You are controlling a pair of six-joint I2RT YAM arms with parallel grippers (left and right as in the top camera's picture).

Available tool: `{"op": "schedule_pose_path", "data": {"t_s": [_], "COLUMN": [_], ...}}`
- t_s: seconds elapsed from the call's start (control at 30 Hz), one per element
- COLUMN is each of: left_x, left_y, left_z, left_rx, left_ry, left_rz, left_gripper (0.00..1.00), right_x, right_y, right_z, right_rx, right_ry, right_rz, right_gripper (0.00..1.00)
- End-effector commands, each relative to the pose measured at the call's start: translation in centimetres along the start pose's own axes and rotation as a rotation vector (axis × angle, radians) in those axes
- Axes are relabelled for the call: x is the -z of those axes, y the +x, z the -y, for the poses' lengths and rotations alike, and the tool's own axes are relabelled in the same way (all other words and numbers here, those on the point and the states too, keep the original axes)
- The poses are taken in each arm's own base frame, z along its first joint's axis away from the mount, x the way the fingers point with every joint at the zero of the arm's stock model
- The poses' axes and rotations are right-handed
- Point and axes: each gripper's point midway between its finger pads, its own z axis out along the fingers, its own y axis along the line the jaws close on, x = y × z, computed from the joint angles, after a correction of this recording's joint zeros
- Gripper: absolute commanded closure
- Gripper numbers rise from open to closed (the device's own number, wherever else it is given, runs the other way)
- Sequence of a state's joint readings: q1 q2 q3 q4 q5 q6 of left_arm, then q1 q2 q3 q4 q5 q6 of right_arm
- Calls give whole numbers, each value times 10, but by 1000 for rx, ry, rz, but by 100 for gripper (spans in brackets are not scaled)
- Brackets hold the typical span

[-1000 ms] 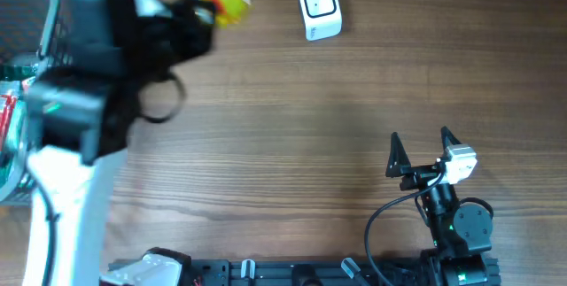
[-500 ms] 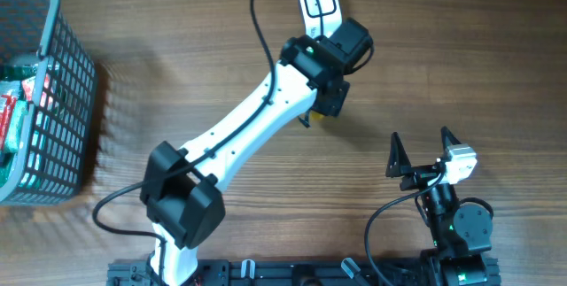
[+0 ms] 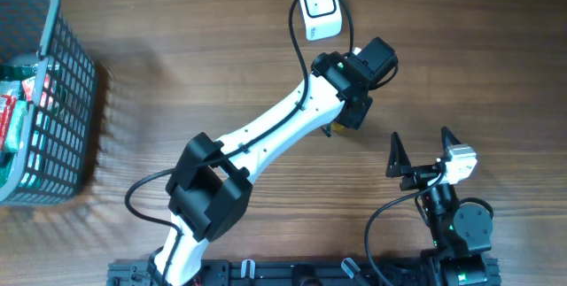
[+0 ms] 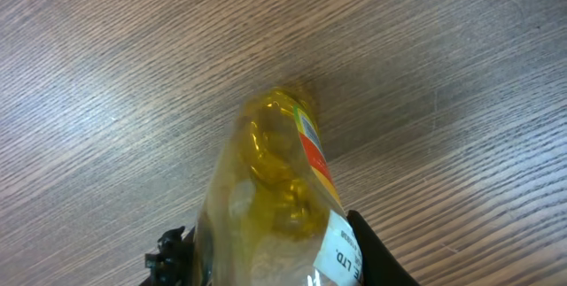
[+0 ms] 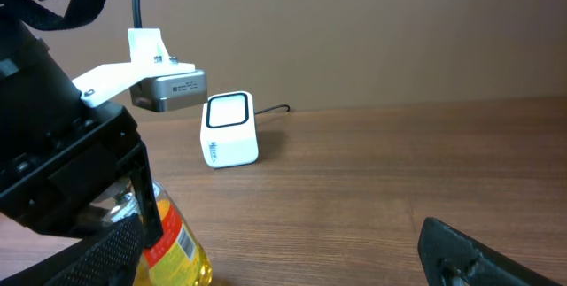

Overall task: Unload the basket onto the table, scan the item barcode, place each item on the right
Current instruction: 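Lift the oil bottle out and set it upright near the scanner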

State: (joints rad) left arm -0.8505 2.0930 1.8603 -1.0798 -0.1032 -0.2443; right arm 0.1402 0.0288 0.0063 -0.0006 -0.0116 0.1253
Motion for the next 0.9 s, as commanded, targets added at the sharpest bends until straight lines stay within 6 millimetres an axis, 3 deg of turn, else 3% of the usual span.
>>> {"op": "schedule_pose_path", "data": {"t_s": [0.0,0.07,0.1,0.17,0.3,0.43,0.47,0.57,0.63,0.73,0.77,0.8,0.83,0.87], "left_x": [-6,-9,-9,-9,-6,15,25,81,122,208,232,264,283,307], "left_y": [4,6,6,6,5,-8,-14,-46,-67,-77,-72,-59,-48,-28], "left_z": [11,14,15,15,15,16,16,-5,-44,-149,-179,-222,-248,-284], "left_rx": [-34,-42,-44,-43,-42,-36,-42,11,83,283,344,439,496,555], "left_ry": [10,10,10,10,12,35,44,53,-28,-291,-368,-470,-518,-583], "left_rz": [-14,-22,-21,-22,-13,60,91,257,379,590,640,697,723,747], "left_gripper": [76,61,31,17,8,1,1,0,1,0,0,0,0,0], "right_x": [0,0,0,0,0,0,0,0,0,0,0,0,0,0], "right_y": [-2,-2,-2,-2,-2,-2,-2,-2,-2,-2,-2,-2,-2,-2], "right_z": [-1,-1,-1,-1,-1,-1,-1,-1,-1,-1,-1,-1,-1,-1], "right_rx": [18,18,18,18,18,18,18,18,18,18,18,18,18,18], "right_ry": [-6,-6,-6,-6,-6,-6,-6,-6,-6,-6,-6,-6,-6,-6], "right_rz": [7,7,7,7,7,7,7,7,7,7,7,7,7,7], "right_gripper": [0,0,0,0,0,0,0,0,0,0,0,0,0,1]}}
